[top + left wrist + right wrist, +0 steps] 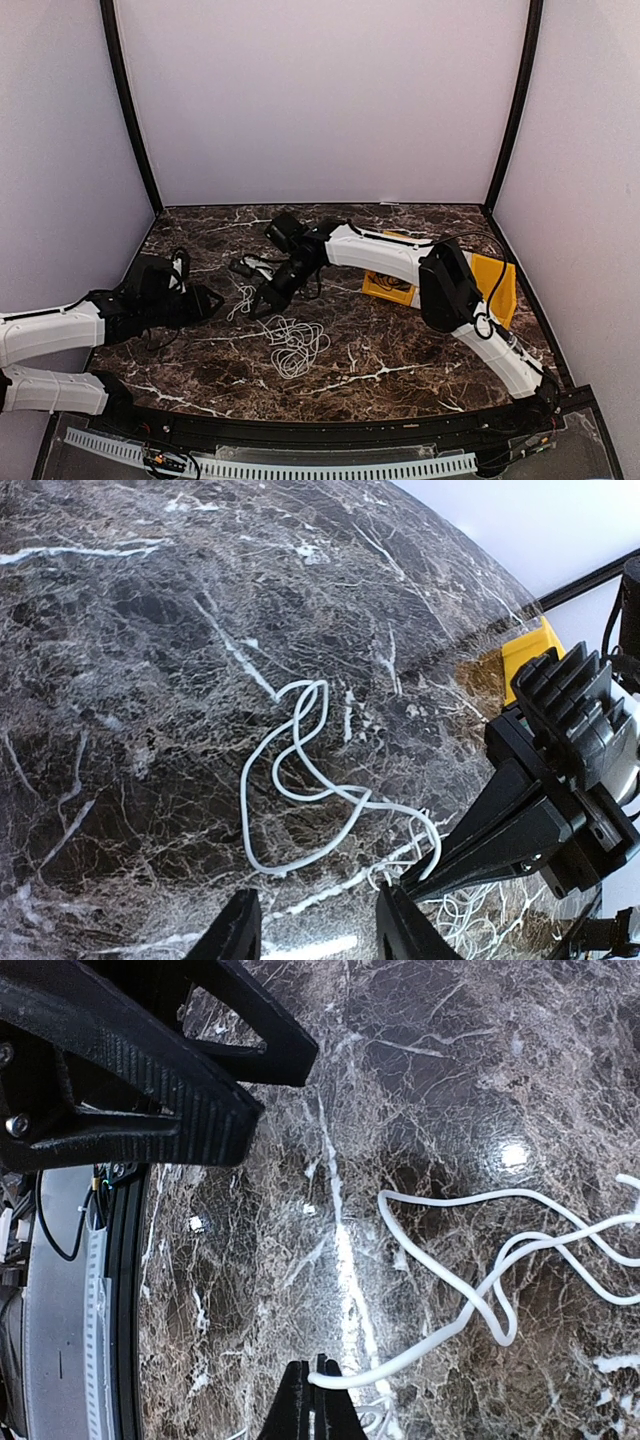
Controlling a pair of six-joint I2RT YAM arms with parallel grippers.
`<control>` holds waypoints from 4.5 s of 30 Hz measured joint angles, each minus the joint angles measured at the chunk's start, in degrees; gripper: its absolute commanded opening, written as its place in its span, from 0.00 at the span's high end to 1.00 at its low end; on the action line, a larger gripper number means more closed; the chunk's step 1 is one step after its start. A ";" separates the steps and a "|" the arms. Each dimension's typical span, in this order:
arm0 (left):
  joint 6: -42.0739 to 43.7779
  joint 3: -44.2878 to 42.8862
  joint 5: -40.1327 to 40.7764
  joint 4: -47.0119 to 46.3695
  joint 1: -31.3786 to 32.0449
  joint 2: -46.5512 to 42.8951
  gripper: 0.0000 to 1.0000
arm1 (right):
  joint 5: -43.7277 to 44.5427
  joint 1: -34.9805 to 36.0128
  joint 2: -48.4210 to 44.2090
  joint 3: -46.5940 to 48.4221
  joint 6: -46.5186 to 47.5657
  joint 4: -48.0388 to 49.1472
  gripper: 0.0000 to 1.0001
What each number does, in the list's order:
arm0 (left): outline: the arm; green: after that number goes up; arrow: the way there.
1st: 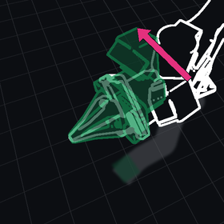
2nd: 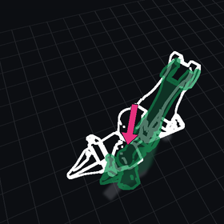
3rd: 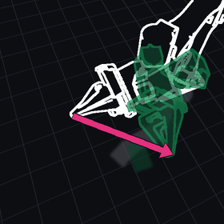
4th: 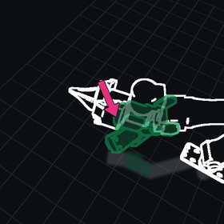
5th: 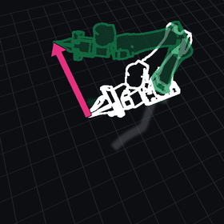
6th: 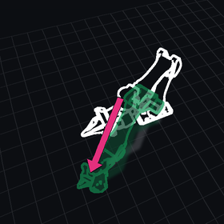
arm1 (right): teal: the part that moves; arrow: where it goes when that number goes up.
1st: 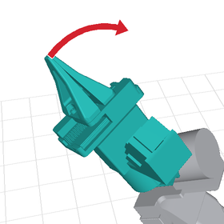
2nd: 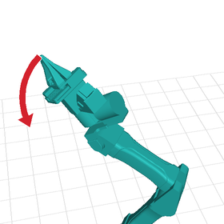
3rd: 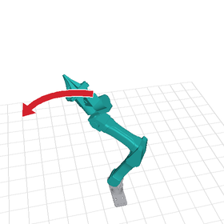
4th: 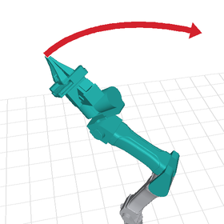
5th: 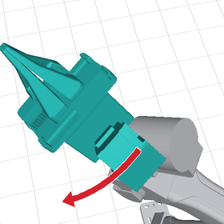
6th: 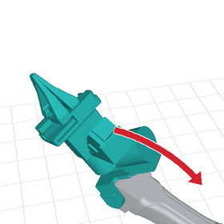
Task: Untangle the cables
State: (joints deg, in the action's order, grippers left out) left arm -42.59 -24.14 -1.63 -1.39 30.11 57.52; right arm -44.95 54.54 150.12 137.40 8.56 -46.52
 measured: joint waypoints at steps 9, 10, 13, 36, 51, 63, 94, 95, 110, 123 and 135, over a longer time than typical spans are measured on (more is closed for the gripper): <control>8.92 3.96 -3.67 -12.35 5.88 -6.97 0.34 | 2.60 0.00 -15.19 -6.03 5.62 -3.04 1.00; 10.01 3.93 -3.91 -14.12 6.58 -7.58 0.34 | 2.62 0.00 -18.12 -6.95 6.25 -3.21 1.00; 12.44 3.93 -4.55 -19.58 7.58 -6.86 0.34 | 2.56 0.00 -25.24 -8.52 8.07 -3.26 1.00; 4.35 -3.72 8.17 -17.84 10.01 5.14 0.37 | 7.52 0.22 -31.82 -16.44 14.05 -5.88 1.00; 3.02 8.07 -5.03 -27.63 10.03 -3.28 0.30 | 10.32 0.22 -32.54 -16.68 13.81 -5.75 1.00; 0.35 4.76 -17.79 -42.97 10.25 13.73 0.40 | 10.93 0.22 -32.61 -17.64 13.66 -5.33 1.00; 1.42 2.49 -12.79 -42.01 10.27 17.29 1.00 | 11.98 -3.10 -34.14 -18.56 13.68 -4.59 1.00; 1.44 3.06 -12.20 -42.10 10.27 17.35 1.00 | 11.96 -4.52 -35.04 -18.40 13.66 -4.57 1.00; 5.53 -3.32 -11.47 -39.82 10.19 20.02 0.52 | 12.28 -21.66 -56.02 -23.67 13.64 -0.96 1.00; 9.01 -8.83 -16.74 -40.33 10.27 20.48 0.43 | 13.97 -34.86 -67.30 -31.82 11.93 8.04 1.00; 9.16 -8.83 -15.26 -38.71 10.27 22.36 0.44 | 19.56 -44.04 -73.00 -30.84 9.07 16.72 1.00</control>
State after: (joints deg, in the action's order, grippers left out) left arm -33.43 -32.97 -16.88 -40.10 40.38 79.88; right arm -25.39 10.50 77.12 106.56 17.63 -29.80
